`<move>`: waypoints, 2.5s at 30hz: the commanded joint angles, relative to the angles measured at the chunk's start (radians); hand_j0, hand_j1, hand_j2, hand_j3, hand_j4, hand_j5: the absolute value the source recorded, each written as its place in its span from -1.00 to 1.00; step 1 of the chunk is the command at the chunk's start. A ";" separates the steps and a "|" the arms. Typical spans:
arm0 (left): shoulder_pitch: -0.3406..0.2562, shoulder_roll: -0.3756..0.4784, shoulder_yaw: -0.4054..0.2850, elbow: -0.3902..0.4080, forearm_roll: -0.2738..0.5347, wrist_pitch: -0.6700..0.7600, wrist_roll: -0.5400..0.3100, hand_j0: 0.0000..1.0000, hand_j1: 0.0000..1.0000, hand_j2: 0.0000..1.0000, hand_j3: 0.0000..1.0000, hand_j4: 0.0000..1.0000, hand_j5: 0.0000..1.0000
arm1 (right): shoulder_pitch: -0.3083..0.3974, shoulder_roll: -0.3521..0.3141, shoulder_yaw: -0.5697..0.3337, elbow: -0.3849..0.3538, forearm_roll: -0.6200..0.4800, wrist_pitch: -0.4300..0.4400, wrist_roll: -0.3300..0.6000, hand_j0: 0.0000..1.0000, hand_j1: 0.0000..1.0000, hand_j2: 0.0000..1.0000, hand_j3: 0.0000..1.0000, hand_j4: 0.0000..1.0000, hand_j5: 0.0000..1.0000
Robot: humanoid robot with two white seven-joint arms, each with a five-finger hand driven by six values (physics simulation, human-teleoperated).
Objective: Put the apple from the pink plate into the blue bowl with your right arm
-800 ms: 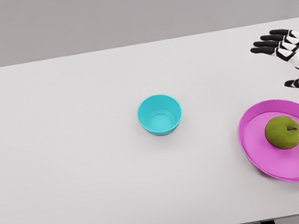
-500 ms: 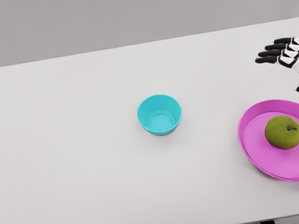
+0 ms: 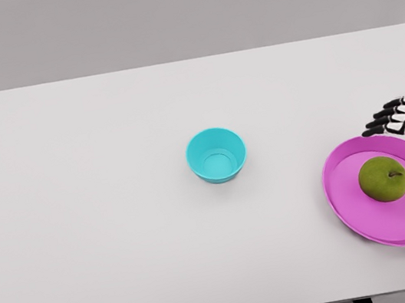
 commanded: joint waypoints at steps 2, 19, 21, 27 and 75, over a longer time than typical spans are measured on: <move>0.000 0.000 0.000 0.000 0.000 0.000 0.000 1.00 1.00 1.00 1.00 1.00 1.00 | 0.000 -0.001 0.024 -0.001 -0.006 0.002 0.005 1.00 1.00 1.00 1.00 1.00 1.00; 0.000 0.000 0.000 0.000 0.000 0.000 0.000 1.00 1.00 1.00 1.00 1.00 1.00 | -0.017 0.048 0.130 0.005 0.005 0.002 0.030 1.00 1.00 1.00 1.00 1.00 1.00; 0.000 0.000 0.000 0.000 0.000 0.000 0.000 1.00 1.00 1.00 1.00 1.00 1.00 | -0.023 0.051 0.132 0.006 0.008 0.002 0.030 1.00 1.00 1.00 1.00 1.00 1.00; 0.000 0.000 0.000 0.000 0.000 0.000 0.000 1.00 1.00 1.00 1.00 1.00 1.00 | -0.066 0.069 0.187 0.038 0.013 0.002 0.030 1.00 1.00 1.00 1.00 1.00 1.00; 0.000 0.000 0.000 0.000 0.000 0.000 0.000 1.00 1.00 1.00 1.00 1.00 1.00 | -0.245 0.169 0.218 0.057 0.034 0.002 0.030 -0.13 -0.13 -0.13 -0.13 -0.13 -0.13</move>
